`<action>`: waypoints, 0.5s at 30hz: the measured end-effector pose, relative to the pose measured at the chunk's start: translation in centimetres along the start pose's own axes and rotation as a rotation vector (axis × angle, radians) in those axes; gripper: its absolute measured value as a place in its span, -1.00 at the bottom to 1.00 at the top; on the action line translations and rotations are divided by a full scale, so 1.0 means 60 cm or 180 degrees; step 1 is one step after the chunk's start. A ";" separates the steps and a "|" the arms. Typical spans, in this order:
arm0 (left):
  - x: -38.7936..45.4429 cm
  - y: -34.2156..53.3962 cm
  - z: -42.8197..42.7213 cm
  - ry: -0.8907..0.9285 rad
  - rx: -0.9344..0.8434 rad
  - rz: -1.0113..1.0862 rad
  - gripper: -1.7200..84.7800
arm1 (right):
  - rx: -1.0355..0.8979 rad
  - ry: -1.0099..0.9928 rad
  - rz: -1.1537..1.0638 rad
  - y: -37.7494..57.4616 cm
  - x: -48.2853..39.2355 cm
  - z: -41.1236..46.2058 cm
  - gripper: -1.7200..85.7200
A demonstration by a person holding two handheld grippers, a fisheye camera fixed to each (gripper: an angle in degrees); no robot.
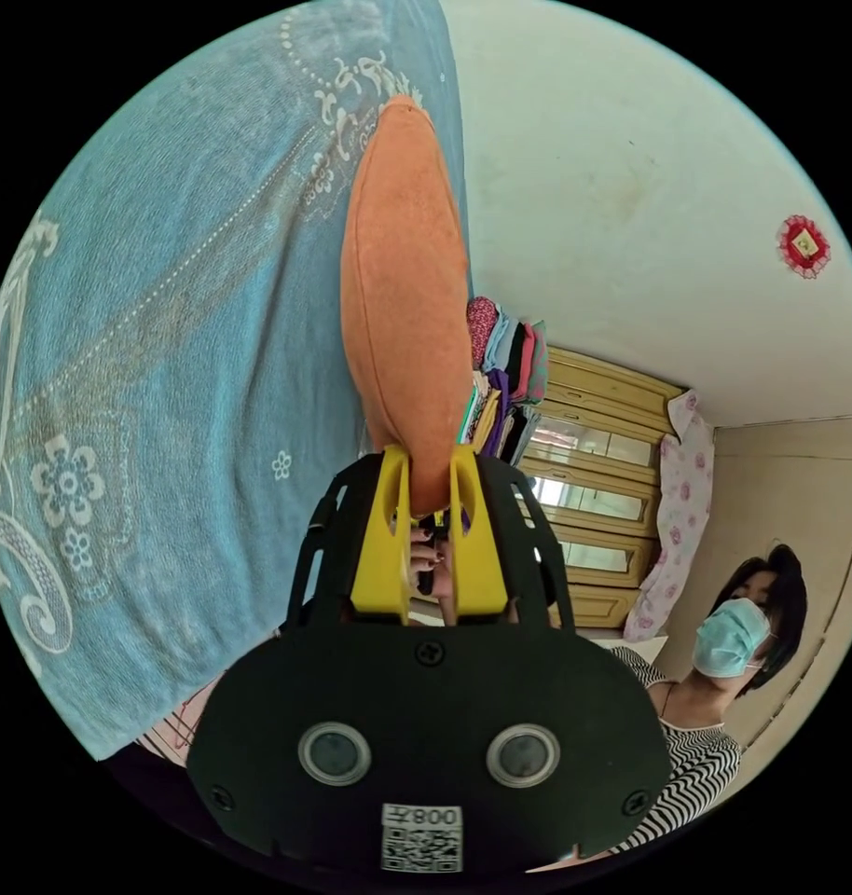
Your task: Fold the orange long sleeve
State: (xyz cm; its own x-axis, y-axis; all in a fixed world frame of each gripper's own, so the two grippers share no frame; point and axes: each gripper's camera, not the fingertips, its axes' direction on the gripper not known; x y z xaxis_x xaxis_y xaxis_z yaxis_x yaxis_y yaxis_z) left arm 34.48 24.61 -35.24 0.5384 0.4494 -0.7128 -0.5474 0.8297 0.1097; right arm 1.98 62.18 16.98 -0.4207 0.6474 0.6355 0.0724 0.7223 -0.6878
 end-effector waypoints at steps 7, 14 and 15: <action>-0.052 0.011 0.047 0.0085 0.0018 -0.0107 -0.79 | 0.0144 -0.0297 -0.0010 0.026 -0.054 -0.065 -0.57; -0.095 0.026 0.127 0.0031 -0.0022 -0.0078 -0.79 | 0.0185 -0.0236 0.0098 0.050 -0.108 -0.121 -0.74; -0.100 0.029 0.142 0.0023 -0.0031 -0.0044 -0.79 | 0.0192 -0.0169 0.0104 0.056 -0.124 -0.132 -0.80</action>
State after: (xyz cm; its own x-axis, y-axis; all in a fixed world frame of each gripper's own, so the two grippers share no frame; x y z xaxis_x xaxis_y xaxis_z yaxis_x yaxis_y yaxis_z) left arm 35.77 26.17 -24.87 0.5412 0.4355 -0.7193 -0.5462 0.8325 0.0930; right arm 12.52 61.72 12.68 -0.4666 0.6553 0.5940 0.0328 0.6840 -0.7288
